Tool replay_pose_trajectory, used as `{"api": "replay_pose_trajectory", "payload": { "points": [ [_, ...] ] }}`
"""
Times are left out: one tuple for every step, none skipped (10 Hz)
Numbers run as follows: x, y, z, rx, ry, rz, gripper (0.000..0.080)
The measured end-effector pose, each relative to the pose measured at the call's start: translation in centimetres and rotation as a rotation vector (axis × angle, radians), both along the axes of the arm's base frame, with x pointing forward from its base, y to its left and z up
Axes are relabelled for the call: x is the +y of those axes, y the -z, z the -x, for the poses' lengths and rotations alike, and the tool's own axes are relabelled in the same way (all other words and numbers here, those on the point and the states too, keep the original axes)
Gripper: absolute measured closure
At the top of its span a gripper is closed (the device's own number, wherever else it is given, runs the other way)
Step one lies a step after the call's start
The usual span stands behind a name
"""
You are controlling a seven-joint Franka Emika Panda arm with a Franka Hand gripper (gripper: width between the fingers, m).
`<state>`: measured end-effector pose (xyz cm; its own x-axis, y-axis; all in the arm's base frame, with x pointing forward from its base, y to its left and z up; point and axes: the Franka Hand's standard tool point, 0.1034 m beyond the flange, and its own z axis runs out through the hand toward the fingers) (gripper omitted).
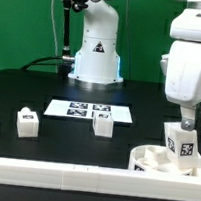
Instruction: Assemble stool
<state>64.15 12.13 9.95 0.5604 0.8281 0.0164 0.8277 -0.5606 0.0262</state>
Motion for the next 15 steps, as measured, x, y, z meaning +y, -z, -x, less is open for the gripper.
{"api": "replay_pose_trajectory", "payload": {
  "points": [
    [-0.1, 0.0, 0.0, 0.000, -0.037, 0.003, 0.0150],
    [-0.3, 0.0, 0.0, -0.001, -0.120, 0.011, 0.0150],
    [-0.4, 0.0, -0.1, 0.000, -0.172, 0.013, 0.0150],
    [-0.5, 0.1, -0.1, 0.000, -0.226, 0.019, 0.0150],
    [-0.6, 0.4, 0.1, 0.008, -0.333, 0.034, 0.0150],
    [-0.7, 0.7, 0.2, 0.015, -0.393, 0.036, 0.0150],
    [-0.8, 0.9, 0.2, 0.018, -0.448, 0.045, 0.0150],
    [-1.0, 1.0, 0.2, 0.023, -0.553, 0.062, 0.0150],
    [-1.2, 1.1, 0.2, 0.027, -0.633, 0.074, 0.0150],
    [-1.4, 1.2, 0.2, 0.031, -0.705, 0.085, 0.0150],
    [-1.5, 1.3, 0.2, 0.035, -0.762, 0.090, 0.0150],
    [-1.6, 1.4, 0.3, 0.038, -0.784, 0.091, 0.0150],
    [-1.6, 1.5, 0.3, 0.039, -0.775, 0.091, 0.0271],
    [-1.7, 1.6, 0.3, 0.040, -0.774, 0.091, 0.0271],
    [-1.7, 1.6, 0.3, 0.040, -0.773, 0.091, 0.0411]
  ]
}}
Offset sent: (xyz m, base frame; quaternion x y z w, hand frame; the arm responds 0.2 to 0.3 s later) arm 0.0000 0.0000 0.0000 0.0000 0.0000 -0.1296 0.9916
